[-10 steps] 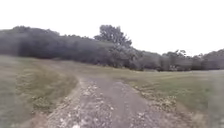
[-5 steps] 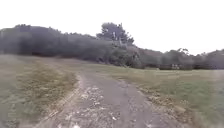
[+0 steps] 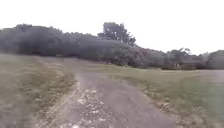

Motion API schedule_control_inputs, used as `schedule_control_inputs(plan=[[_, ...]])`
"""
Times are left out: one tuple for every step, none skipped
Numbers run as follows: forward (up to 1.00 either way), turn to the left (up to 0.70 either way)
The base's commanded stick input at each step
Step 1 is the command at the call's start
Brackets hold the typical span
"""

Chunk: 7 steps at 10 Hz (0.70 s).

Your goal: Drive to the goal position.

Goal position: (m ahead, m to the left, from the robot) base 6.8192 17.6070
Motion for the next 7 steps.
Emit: schedule_control_inputs(plan=[[0.60, 0.00], [0.60, 0.00], [0.60, 0.00], [0.60, 0.00], [0.60, 0.00], [0.60, 0.00], [0.60, 0.00]])
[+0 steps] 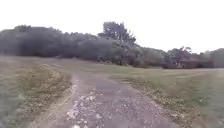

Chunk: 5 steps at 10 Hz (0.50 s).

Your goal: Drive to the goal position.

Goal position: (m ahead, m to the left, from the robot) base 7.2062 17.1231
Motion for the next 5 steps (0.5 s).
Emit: schedule_control_inputs(plan=[[0.60, 0.00], [0.60, 0.00], [0.60, 0.00], [0.60, 0.01], [0.60, 0.02]])
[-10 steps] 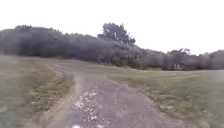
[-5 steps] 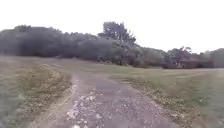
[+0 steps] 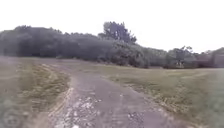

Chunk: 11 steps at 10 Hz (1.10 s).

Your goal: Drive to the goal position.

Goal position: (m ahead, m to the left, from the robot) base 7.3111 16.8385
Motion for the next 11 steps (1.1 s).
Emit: schedule_control_inputs(plan=[[0.60, 0.05], [0.60, 0.13], [0.60, 0.14], [0.60, 0.14], [0.60, 0.15], [0.60, 0.15], [0.60, 0.15], [0.60, 0.15], [0.60, 0.15], [0.60, 0.03], [0.60, 0.00]])
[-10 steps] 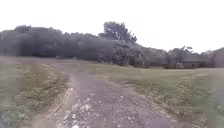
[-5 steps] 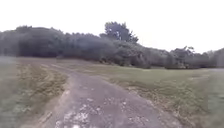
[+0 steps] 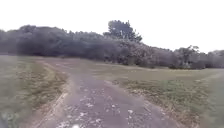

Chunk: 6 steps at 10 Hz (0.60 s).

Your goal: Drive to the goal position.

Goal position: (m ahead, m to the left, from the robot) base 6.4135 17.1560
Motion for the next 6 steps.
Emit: schedule_control_inputs(plan=[[0.60, 0.00], [0.60, 0.00], [0.60, 0.00], [0.60, 0.00], [0.60, 0.00], [0.60, 0.00]])
